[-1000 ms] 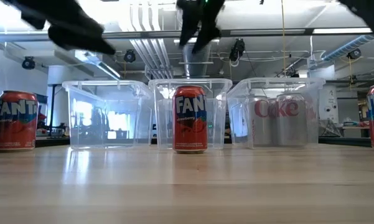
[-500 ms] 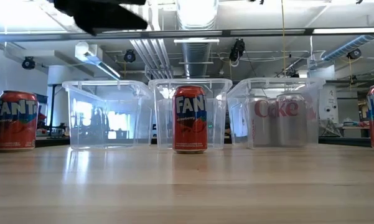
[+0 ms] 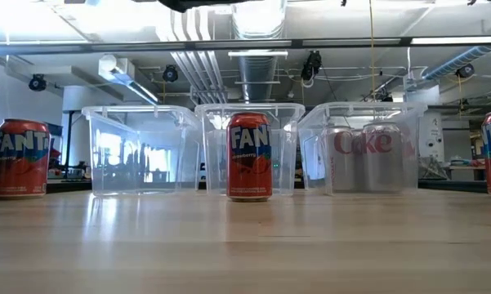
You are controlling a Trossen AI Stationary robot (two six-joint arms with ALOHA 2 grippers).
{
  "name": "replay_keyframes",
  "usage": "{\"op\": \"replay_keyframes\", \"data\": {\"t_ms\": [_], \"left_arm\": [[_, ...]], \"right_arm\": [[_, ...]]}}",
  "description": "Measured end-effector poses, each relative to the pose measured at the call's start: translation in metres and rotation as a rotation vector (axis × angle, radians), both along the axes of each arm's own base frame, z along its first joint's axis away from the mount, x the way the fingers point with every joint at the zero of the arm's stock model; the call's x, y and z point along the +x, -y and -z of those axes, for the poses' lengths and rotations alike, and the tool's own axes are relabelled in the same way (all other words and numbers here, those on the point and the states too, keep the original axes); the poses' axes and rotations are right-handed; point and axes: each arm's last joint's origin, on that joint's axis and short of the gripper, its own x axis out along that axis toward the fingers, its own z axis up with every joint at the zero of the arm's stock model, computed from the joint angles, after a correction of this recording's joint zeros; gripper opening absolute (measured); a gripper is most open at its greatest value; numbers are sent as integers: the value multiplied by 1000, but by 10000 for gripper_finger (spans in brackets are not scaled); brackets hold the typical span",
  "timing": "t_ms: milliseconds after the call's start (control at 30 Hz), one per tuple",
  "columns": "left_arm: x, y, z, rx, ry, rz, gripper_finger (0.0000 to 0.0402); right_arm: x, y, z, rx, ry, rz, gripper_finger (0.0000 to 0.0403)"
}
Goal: Sort soda cans
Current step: Put the top right white pink soda can into the middle transparent bin
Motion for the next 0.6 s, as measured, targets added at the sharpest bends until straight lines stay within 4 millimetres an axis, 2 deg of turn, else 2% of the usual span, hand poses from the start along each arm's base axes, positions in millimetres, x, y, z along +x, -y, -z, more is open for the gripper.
{"op": "replay_keyframes", "data": {"t_ms": [300,500,600], "left_arm": [[22,14,12,38,-97,9,348],[34,18,7,18,-110,15,348],[40,14,7,15,-111,2,348]], "right_arm": [[-62,16,25,-68,-128,-276,370],[-90,46,19,49,-117,-113,370],[-104,58,17,72,-95,-110,368]]}}
